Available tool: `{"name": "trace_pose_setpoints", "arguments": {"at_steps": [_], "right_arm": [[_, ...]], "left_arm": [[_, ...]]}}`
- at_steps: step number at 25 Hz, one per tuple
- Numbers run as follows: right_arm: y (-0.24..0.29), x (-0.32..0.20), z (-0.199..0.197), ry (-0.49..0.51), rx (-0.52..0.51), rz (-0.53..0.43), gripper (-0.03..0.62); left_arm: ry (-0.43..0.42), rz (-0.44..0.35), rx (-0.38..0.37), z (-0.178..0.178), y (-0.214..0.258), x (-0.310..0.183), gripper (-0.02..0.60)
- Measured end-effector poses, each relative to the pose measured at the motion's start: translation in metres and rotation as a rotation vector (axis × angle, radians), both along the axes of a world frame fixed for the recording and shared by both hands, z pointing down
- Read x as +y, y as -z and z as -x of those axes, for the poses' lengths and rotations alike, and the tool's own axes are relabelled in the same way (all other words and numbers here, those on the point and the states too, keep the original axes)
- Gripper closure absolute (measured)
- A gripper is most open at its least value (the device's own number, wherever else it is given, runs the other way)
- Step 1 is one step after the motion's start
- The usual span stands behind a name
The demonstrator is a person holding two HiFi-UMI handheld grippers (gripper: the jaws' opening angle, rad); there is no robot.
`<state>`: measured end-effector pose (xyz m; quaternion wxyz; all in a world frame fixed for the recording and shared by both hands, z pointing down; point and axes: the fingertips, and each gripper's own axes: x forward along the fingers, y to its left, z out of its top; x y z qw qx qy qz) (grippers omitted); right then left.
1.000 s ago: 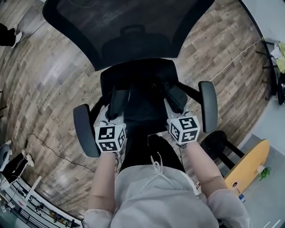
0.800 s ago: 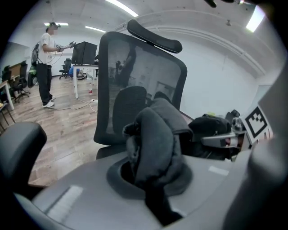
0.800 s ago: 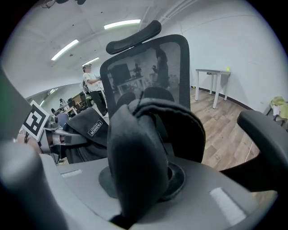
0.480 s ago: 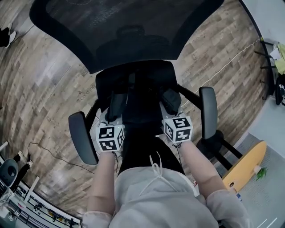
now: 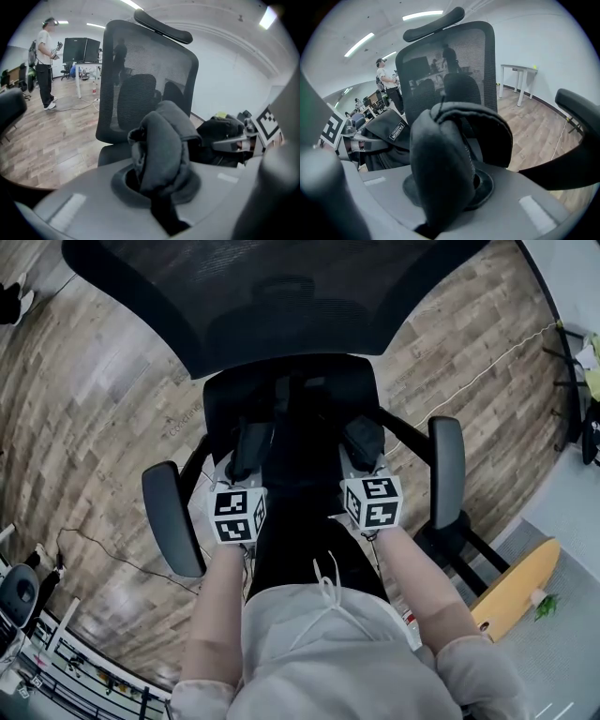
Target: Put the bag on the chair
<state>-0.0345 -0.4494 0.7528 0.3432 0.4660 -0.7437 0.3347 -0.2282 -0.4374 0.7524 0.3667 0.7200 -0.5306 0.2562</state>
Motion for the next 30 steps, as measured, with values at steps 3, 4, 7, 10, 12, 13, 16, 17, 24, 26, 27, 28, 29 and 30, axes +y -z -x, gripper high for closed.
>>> {"name": "trace_pose_setpoints", "arguments": {"at_steps": [3, 4, 7, 10, 12, 13, 16, 17, 24, 26, 27, 28, 29, 30], "right_arm": [[-0.009, 0.000, 0.002, 0.003, 0.012, 0.011, 0.562], [-0.012, 0.000, 0.002, 0.003, 0.016, 0.014, 0.562], [-0.021, 0.003, -0.001, -0.006, 0.026, 0.026, 0.562], [-0.031, 0.007, -0.005, -0.018, 0.040, 0.039, 0.560], [-0.039, 0.010, -0.006, -0.027, 0.048, 0.046, 0.559], [-0.043, 0.011, -0.006, -0.031, 0.052, 0.050, 0.557], [-0.053, 0.014, -0.006, -0.035, 0.053, 0.061, 0.556], [-0.056, 0.016, -0.006, -0.038, 0.050, 0.066, 0.554], [-0.083, 0.025, -0.008, -0.076, 0.018, 0.109, 0.539], [-0.088, 0.026, -0.008, -0.087, 0.007, 0.106, 0.534], [-0.089, 0.027, -0.008, -0.092, 0.003, 0.103, 0.531], [-0.090, 0.028, -0.008, -0.096, 0.002, 0.099, 0.530], [-0.089, 0.029, -0.007, -0.098, 0.005, 0.095, 0.526], [-0.089, 0.031, -0.007, -0.095, 0.010, 0.092, 0.526]], "left_arm": [[0.000, 0.015, -0.012, 0.003, -0.010, 0.001, 0.549], [-0.002, 0.020, -0.016, 0.003, -0.013, 0.002, 0.549], [-0.008, 0.035, -0.029, 0.003, -0.024, 0.005, 0.549], [0.004, 0.055, -0.033, 0.005, -0.035, 0.011, 0.549], [0.008, 0.068, -0.041, 0.007, -0.044, 0.015, 0.548], [0.008, 0.070, -0.049, 0.007, -0.048, 0.017, 0.548], [-0.005, 0.057, -0.078, 0.009, -0.055, 0.021, 0.548], [-0.007, 0.052, -0.082, 0.010, -0.057, 0.022, 0.548], [-0.003, 0.015, -0.040, 0.013, -0.077, 0.025, 0.545], [-0.019, -0.002, -0.030, 0.012, -0.080, 0.024, 0.545], [-0.020, -0.004, -0.020, 0.012, -0.081, 0.024, 0.545], [-0.017, -0.003, -0.006, 0.013, -0.082, 0.025, 0.545], [-0.011, 0.000, 0.010, 0.013, -0.082, 0.026, 0.543], [-0.004, 0.005, 0.028, 0.014, -0.082, 0.027, 0.543]]}}
